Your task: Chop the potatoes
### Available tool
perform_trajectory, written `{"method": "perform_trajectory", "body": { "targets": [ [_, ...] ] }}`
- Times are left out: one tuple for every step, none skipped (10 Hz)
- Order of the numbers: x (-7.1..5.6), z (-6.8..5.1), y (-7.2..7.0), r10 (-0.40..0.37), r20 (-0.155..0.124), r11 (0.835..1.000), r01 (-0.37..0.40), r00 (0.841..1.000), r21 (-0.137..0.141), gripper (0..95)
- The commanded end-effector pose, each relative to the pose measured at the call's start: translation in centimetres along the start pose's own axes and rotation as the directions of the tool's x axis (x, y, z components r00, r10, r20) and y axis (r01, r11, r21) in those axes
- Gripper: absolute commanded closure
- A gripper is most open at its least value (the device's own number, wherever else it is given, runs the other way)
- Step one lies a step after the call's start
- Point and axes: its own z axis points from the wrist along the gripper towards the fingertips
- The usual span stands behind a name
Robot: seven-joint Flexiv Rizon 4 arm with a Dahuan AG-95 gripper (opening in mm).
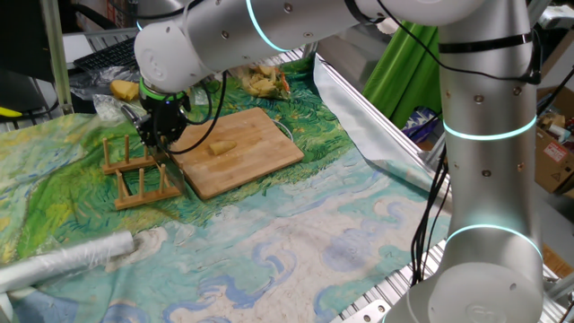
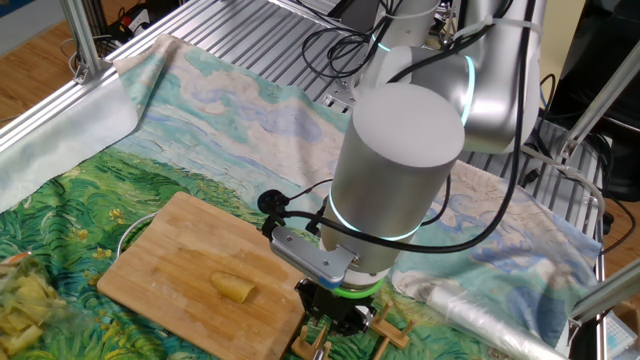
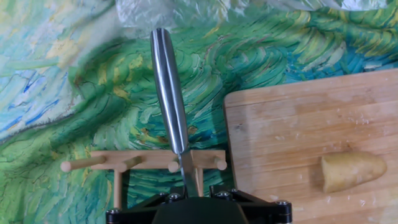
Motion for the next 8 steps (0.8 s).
{"method": "perform_trajectory", "body": {
  "targets": [
    [0.04,-0.07,0.02,0.009,0.0,1.0,-0.009,1.0,-0.003,76.0],
    [0.04,-0.07,0.02,0.02,0.001,1.0,-0.02,1.0,-0.005,76.0],
    [0.04,-0.07,0.02,0.024,0.004,1.0,-0.024,1.0,-0.005,57.0],
    [0.04,-0.07,0.02,0.026,0.008,1.0,-0.026,1.0,-0.005,57.0],
    [0.04,-0.07,0.02,0.022,0.005,1.0,-0.022,1.0,-0.006,57.0],
    [0.04,-0.07,0.02,0.017,0.005,1.0,-0.017,1.0,-0.011,57.0],
    [0.04,-0.07,0.02,0.006,0.002,1.0,-0.006,1.0,-0.015,76.0],
    [0.04,-0.07,0.02,-0.002,0.002,1.0,0.002,1.0,-0.019,76.0]
  ]
}}
